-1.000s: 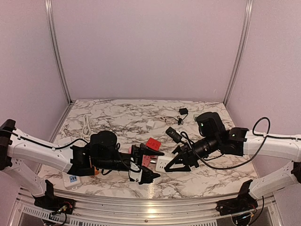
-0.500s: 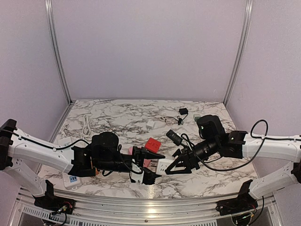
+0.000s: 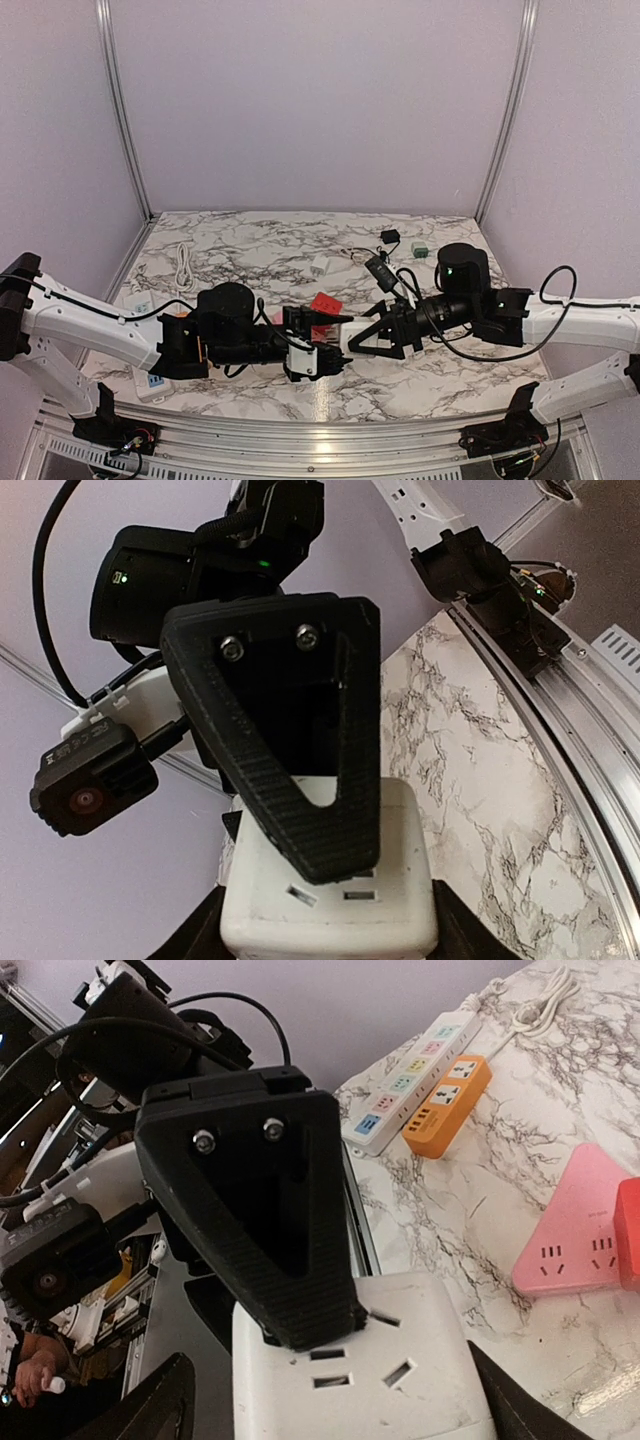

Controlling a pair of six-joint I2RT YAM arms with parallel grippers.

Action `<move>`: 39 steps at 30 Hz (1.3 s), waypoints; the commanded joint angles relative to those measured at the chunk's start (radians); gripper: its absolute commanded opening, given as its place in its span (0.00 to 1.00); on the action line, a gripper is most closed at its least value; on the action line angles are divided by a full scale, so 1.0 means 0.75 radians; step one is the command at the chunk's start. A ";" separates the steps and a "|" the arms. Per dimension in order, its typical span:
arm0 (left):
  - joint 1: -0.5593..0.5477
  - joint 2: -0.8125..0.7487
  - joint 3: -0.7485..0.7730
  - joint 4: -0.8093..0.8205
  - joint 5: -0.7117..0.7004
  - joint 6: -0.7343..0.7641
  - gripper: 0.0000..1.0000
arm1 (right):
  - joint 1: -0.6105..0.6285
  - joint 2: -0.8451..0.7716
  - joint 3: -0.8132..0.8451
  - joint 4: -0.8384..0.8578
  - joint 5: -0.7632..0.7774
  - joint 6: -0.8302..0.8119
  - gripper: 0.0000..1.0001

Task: Insert the plug
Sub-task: Pass from the right arm to the left, then pass from the left arm to the right

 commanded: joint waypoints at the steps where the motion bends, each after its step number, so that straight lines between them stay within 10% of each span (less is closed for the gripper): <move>1: -0.001 0.000 -0.055 0.065 -0.085 -0.069 0.32 | 0.014 -0.044 -0.030 0.287 0.032 0.106 0.82; 39: -0.001 -0.067 -0.164 0.222 -0.184 -0.085 0.32 | 0.015 0.105 -0.197 0.513 0.154 0.209 0.83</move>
